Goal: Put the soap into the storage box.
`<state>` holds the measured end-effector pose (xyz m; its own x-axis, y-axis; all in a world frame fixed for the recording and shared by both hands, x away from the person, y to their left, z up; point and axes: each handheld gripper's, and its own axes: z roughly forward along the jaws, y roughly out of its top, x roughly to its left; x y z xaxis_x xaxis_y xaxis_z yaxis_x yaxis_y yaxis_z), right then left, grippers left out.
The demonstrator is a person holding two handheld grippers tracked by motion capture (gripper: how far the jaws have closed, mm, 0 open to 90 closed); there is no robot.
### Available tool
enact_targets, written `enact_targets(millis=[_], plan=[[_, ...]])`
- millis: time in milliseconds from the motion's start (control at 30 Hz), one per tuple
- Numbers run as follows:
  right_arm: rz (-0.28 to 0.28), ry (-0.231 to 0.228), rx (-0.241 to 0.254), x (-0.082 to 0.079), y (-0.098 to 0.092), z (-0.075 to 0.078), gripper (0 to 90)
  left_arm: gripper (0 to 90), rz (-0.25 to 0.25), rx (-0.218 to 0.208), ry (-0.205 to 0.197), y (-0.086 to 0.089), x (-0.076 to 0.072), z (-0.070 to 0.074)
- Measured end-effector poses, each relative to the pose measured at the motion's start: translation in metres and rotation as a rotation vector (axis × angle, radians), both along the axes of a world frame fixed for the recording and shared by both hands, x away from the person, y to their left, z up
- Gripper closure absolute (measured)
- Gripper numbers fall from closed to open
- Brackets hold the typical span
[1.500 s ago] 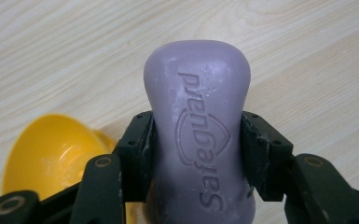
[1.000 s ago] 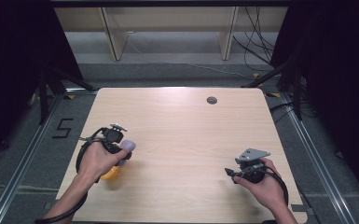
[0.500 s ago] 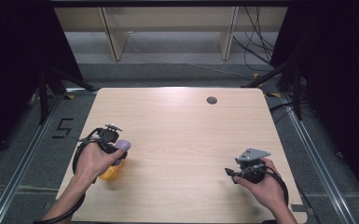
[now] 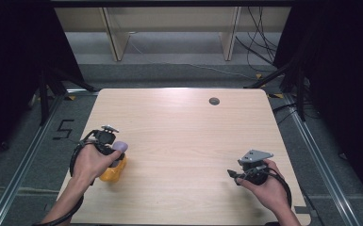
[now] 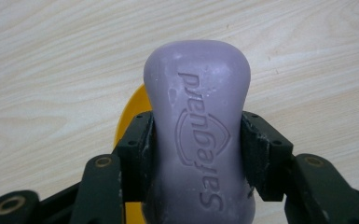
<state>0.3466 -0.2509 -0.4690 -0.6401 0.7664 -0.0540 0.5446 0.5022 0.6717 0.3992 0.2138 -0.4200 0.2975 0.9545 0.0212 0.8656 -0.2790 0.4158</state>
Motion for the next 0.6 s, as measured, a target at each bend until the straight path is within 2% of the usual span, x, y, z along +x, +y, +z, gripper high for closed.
enact_targets(millis=[33, 67, 100, 167, 200, 233, 333, 400, 433, 500, 600], plan=[[0.000, 0.000, 0.000, 0.0000, -0.0001, 0.0000, 42.8, 48.3, -0.002, 0.003, -0.003, 0.0011, -0.0002, -0.0009], [0.000, 0.000, 0.000, 0.0000, 0.0000, 0.0001, 42.8, 48.3, 0.042, -0.027, 0.012, -0.0010, -0.0019, -0.0020], [0.000, 0.000, 0.000, 0.0000, 0.0000, 0.0001, 42.8, 48.3, 0.007, -0.011, 0.000, 0.0020, -0.0011, -0.0030], [0.000, 0.000, -0.001, -0.0001, 0.0000, -0.0001, 42.7, 48.3, 0.013, -0.011, 0.005, 0.0025, -0.0024, -0.0038], [0.001, 0.000, -0.001, -0.0001, 0.0000, 0.0000, 42.8, 48.3, 0.045, -0.026, 0.010, 0.0006, -0.0040, -0.0045], [0.000, -0.001, -0.001, -0.0002, 0.0000, 0.0001, 42.7, 48.3, 0.012, -0.015, 0.003, 0.0032, -0.0036, -0.0050], [0.000, 0.000, -0.001, -0.0001, 0.0000, 0.0001, 42.7, 48.3, 0.015, -0.007, 0.017, 0.0044, -0.0044, -0.0048], [0.000, 0.000, -0.002, -0.0001, 0.0000, -0.0001, 42.8, 48.3, 0.014, -0.009, 0.005, 0.0061, -0.0048, -0.0064], [0.000, 0.000, -0.002, -0.0001, 0.0000, -0.0001, 42.7, 48.3, 0.027, -0.011, 0.015, 0.0059, -0.0054, -0.0059], [0.000, -0.001, -0.002, -0.0001, 0.0000, 0.0000, 42.8, 48.3, 0.004, -0.003, 0.016, 0.0086, -0.0049, -0.0064], [0.000, 0.000, -0.002, 0.0000, 0.0000, -0.0002, 42.7, 48.3, 0.037, -0.020, 0.007, 0.0082, -0.0075, -0.0100]])
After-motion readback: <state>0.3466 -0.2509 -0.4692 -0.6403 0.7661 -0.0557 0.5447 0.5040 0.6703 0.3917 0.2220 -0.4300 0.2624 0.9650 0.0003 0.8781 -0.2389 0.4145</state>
